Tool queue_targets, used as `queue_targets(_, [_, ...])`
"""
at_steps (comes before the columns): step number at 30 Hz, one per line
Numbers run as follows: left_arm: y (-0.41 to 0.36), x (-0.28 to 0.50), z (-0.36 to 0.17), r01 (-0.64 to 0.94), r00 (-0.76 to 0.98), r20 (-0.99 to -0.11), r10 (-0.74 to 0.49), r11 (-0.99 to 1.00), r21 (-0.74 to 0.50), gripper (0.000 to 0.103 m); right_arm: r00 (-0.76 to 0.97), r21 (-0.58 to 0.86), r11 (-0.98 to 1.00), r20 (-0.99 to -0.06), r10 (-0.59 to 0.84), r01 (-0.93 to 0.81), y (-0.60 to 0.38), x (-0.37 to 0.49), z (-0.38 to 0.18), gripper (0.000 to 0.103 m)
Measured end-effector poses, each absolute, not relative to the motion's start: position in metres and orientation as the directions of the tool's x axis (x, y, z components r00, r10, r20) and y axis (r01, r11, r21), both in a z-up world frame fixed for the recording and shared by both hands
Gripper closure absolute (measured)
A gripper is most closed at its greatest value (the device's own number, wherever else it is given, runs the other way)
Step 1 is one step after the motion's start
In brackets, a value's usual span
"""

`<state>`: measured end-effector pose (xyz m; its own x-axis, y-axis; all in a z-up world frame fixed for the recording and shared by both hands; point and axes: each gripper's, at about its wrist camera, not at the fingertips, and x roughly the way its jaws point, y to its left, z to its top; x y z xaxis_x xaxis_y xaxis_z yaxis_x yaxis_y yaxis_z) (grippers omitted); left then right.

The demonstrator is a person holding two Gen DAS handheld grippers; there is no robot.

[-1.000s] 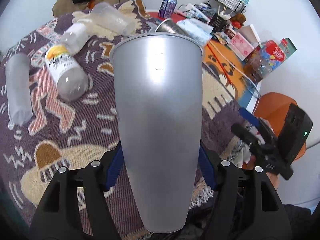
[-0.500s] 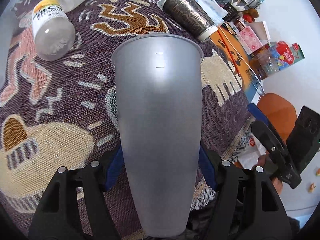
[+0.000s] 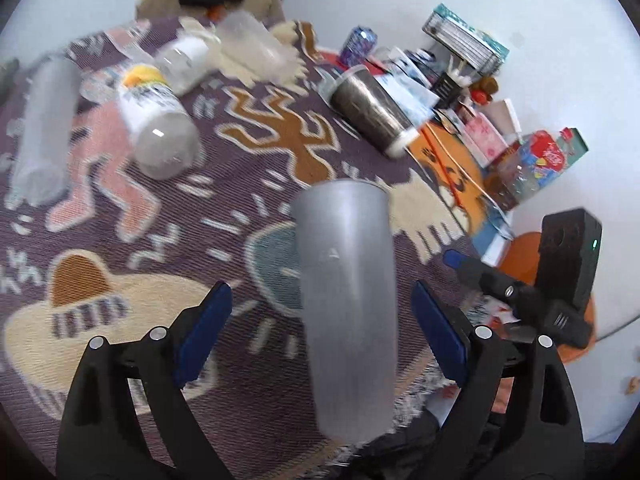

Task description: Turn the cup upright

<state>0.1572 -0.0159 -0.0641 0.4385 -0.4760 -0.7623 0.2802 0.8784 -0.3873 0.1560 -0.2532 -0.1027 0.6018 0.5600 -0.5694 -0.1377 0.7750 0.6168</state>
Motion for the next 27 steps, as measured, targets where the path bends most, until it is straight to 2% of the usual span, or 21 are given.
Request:
queue_targets(5, [0.002, 0.146, -0.056, 0.238, 0.555, -0.73, -0.398, 0.917, -0.319, 0.006, 0.49, 0.672, 0.723, -0.581, 0.65, -0.162, -0.234, 0.187, -0.101, 0.007])
queue_targets(14, [0.037, 0.116, -0.044, 0.197, 0.693, -0.622, -0.365, 0.926, -0.323, 0.006, 0.332, 0.713, 0.696, -0.64, 0.693, -0.08, -0.208, 0.229, -0.125, 0.007])
queue_targets(22, [0.06, 0.102, -0.047, 0.144, 0.725, -0.595, -0.346, 0.921, -0.361, 0.006, 0.245, 0.725, 0.687, -0.66, 0.71, -0.037, -0.183, 0.256, -0.135, 0.008])
queue_targets(24, [0.066, 0.099, -0.047, 0.131, 0.732, -0.586, -0.348, 0.916, -0.38, 0.006, 0.214, 0.72, 0.693, -0.674, 0.706, -0.019, -0.177, 0.264, -0.141, 0.012])
queue_targets(25, [0.069, 0.097, -0.047, 0.125, 0.734, -0.583, -0.348, 0.914, -0.387, 0.006, 0.208, 0.716, 0.698, -0.682, 0.701, -0.005, -0.177, 0.266, -0.144, 0.022])
queue_targets(27, [0.075, 0.094, -0.046, 0.115, 0.741, -0.578, -0.342, 0.912, -0.393, 0.006, 0.205, 0.716, 0.698, -0.684, 0.7, 0.007, -0.179, 0.269, -0.145, 0.026])
